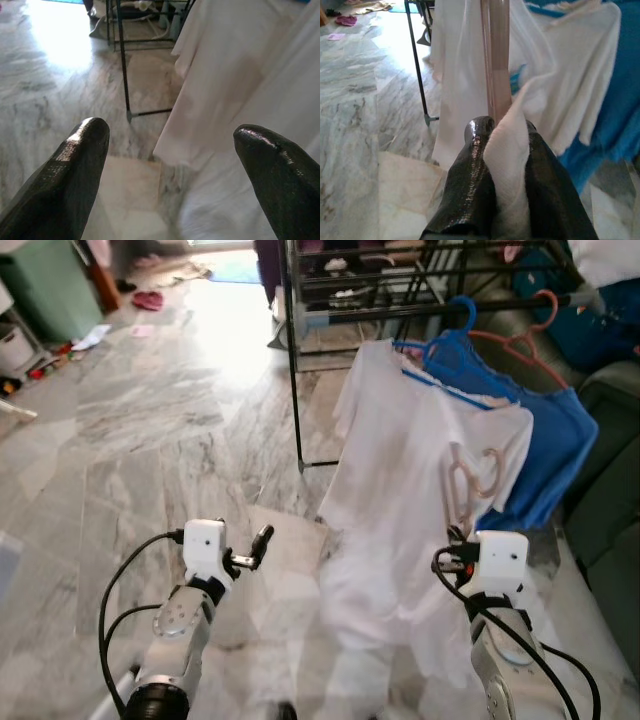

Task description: Hang hanger

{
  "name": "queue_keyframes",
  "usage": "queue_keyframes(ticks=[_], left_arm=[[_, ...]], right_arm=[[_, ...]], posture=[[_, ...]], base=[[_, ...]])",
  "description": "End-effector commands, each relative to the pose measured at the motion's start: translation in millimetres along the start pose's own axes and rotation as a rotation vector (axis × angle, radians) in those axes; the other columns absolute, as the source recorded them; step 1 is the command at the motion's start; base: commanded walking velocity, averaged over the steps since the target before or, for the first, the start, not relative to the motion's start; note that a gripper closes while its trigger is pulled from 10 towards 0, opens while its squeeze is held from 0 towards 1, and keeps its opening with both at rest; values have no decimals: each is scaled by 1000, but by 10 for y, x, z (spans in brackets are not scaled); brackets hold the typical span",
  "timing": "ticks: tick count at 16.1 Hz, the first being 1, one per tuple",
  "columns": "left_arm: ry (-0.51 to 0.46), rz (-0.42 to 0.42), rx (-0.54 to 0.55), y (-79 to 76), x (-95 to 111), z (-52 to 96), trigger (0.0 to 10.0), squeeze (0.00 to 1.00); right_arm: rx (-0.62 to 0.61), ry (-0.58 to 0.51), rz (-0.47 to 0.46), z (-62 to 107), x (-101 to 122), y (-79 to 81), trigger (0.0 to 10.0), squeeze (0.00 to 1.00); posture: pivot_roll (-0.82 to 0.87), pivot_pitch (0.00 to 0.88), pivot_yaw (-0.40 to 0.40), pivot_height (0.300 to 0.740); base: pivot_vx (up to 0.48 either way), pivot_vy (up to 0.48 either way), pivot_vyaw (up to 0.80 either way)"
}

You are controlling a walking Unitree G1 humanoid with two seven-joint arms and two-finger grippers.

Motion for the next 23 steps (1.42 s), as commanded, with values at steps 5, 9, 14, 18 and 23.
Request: queue_keyframes(ticks=[5,9,14,18,23], left_arm=[[-6,2,10,-47,31,-9,10000,0],[-1,2,14,-62,13,14,10000,0],[28,3,11,-87,-27,8,10000,0],[35,12,-33,-175,-17,-10,10000,0],[-78,18,-184,-409,188,16,10000,0]], right_arm=[[30,-23,5,0,69,32,10000,0],[49,-3,1,3,23,77,10000,0],[19,-5,1,-10,24,48,10000,0],[-38,-31,11,-40,91,-40,10000,0],[-74,-51,-10,-133,195,-82,10000,0]], posture=[[-160,158,36,740],[-158,167,32,740],[-157,175,34,740],[-159,187,33,740],[-156,210,23,740]], base=[[469,0,741],[469,0,367],[345,0,0],[0,0,0],[0,0,0]])
Point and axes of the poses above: a point about 5 cm out from each wrist's last joint towards the gripper, its own z axis pointing back from the gripper into the wrist, its own x axis along the axis of the wrist's last joint, y = z × x, the point moved 5 cm from there along -z, pointing out of the wrist towards the gripper, and after that the axes turned 12 degrees about -z, right-handed, at the moved point
